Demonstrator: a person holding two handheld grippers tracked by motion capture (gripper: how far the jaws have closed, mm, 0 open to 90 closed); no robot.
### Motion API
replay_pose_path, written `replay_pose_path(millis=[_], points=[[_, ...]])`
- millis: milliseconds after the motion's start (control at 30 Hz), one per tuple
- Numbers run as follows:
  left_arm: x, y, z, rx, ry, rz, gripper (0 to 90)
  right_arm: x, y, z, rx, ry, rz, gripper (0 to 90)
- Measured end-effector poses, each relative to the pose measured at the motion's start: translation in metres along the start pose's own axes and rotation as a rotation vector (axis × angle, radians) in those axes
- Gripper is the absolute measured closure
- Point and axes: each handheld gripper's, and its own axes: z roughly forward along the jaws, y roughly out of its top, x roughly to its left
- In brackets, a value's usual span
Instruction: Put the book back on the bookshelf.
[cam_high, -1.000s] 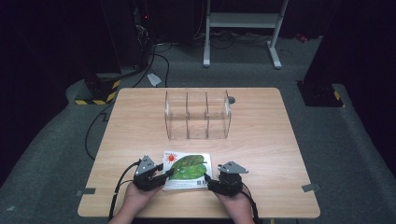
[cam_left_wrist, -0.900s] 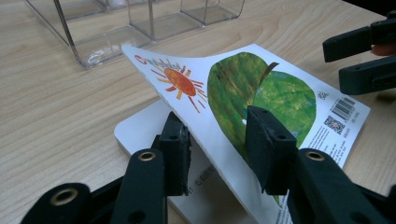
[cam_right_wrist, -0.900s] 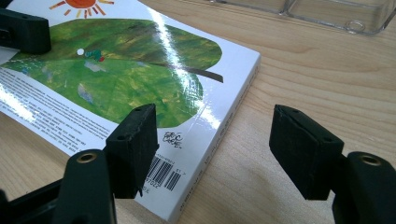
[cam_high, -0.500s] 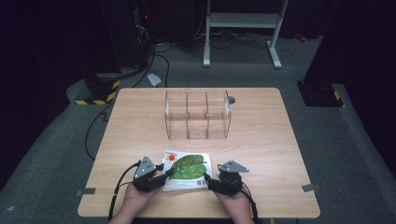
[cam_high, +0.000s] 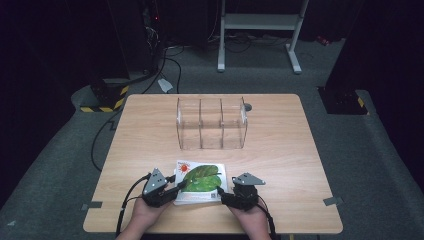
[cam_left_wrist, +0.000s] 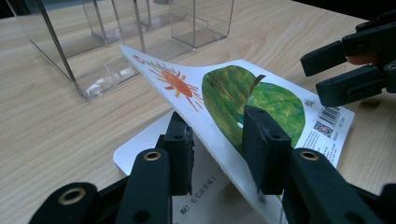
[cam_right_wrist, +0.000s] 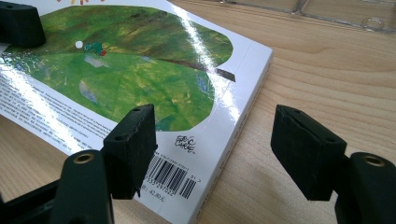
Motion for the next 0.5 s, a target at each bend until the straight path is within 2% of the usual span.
replay_pose_path(millis=[500], points=[[-0.0074, 0.0021, -0.0048, -0.051, 0.002, 0.086, 64.5, -0.003, 0.0015, 0.0017, 0.004, 0.034, 0.025, 27.0]])
